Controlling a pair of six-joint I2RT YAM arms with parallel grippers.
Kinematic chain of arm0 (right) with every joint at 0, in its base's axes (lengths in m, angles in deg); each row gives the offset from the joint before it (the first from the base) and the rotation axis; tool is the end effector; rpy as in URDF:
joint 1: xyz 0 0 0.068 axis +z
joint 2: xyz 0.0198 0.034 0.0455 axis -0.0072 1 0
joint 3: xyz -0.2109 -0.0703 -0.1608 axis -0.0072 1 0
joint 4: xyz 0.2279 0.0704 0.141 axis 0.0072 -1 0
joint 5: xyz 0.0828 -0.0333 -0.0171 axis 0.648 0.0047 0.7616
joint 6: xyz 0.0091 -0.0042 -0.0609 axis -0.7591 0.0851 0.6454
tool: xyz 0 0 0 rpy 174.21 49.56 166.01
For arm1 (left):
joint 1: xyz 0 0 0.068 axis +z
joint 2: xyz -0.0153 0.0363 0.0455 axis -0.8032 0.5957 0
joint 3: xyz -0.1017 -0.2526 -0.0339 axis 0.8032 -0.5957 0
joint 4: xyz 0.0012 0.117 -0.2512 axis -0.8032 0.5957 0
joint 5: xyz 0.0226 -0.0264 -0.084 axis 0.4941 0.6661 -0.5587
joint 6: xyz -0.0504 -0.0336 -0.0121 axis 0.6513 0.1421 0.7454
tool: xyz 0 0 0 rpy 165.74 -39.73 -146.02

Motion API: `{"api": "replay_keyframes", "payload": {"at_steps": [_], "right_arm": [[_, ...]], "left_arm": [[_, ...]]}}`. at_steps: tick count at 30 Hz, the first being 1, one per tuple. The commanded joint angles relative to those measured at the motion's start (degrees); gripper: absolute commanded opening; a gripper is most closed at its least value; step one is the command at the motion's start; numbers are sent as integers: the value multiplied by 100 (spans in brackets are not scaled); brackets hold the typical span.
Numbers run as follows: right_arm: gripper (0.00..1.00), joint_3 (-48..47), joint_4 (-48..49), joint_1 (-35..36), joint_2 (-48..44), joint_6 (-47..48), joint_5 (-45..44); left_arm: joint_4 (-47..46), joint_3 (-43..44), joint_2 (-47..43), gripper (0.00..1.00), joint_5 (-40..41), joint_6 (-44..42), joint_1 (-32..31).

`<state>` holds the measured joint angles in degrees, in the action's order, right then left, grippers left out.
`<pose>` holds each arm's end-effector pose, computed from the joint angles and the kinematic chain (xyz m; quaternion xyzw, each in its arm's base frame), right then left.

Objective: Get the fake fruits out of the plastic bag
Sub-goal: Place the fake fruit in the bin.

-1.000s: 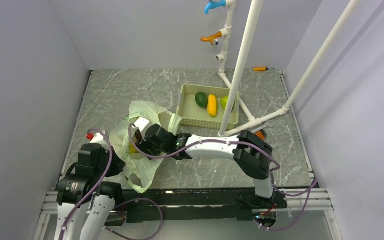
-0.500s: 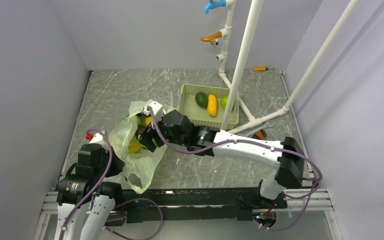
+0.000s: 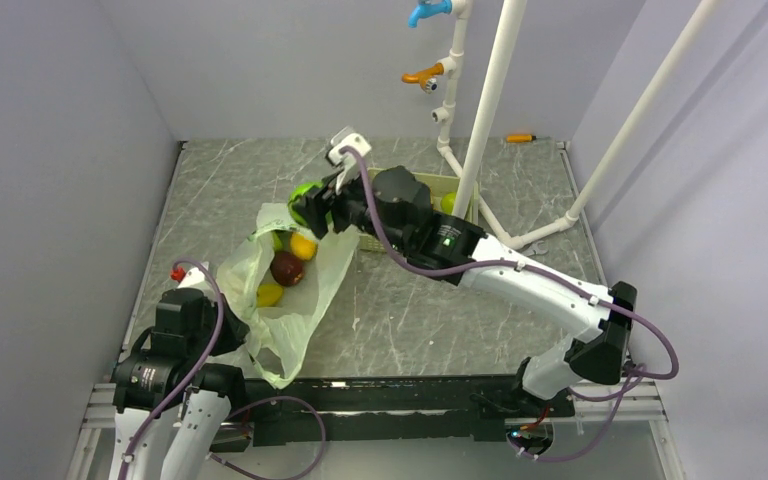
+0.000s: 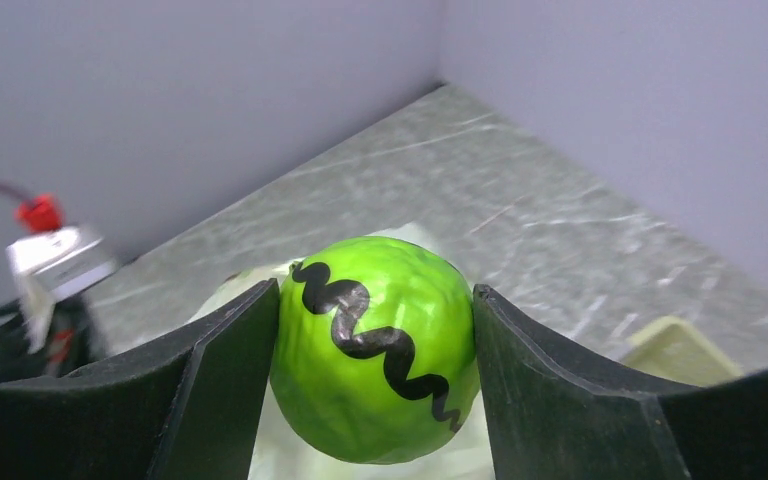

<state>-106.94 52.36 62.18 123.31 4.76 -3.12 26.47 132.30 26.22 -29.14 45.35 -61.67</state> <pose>0.1811 0.3345 0.4401 -0.3119 0.6639 0.3304 0.5940 0.0689 -0.0125 0.2758 -0.1540 0.9085 -0.1469 0.3596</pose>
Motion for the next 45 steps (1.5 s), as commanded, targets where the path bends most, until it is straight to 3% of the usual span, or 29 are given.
{"api": "replay_keyframes", "payload": {"at_steps": [1, 4, 12, 21, 29, 36, 42, 45], "right_arm": [[0, -355, 372, -327, 133, 540, -919], [0, -566, 247, -824, 563, 532, -1205], [0, -1415, -109, -2129, 1746, -69, -868], [0, -2939, -1025, -2552, 3772, -122, -1569], [0, -3286, -1402, -2874, 4640, -355, -1445], [7, -3412, -1660, -3035, 5088, -463, -1184], [28, -3564, -1826, -3040, 5218, -474, -912], [32, -3526, -1846, -3034, 5137, -432, -858]], "left_arm": [[-111, 57, 97, 0, -3, 21, -3], [-122, 61, 98, 0, -2, 8, -3], [-55, 61, -221, 0, 57, 73, -3], [-3, 74, -332, 0, 19, 115, -3], [-7, 70, -401, 0, 41, 119, -3], [-9, 60, -342, 0, 11, 91, -3], [-23, 51, -350, 0, 24, 97, 1], [-31, 47, -294, 0, 22, 82, -3]]}}
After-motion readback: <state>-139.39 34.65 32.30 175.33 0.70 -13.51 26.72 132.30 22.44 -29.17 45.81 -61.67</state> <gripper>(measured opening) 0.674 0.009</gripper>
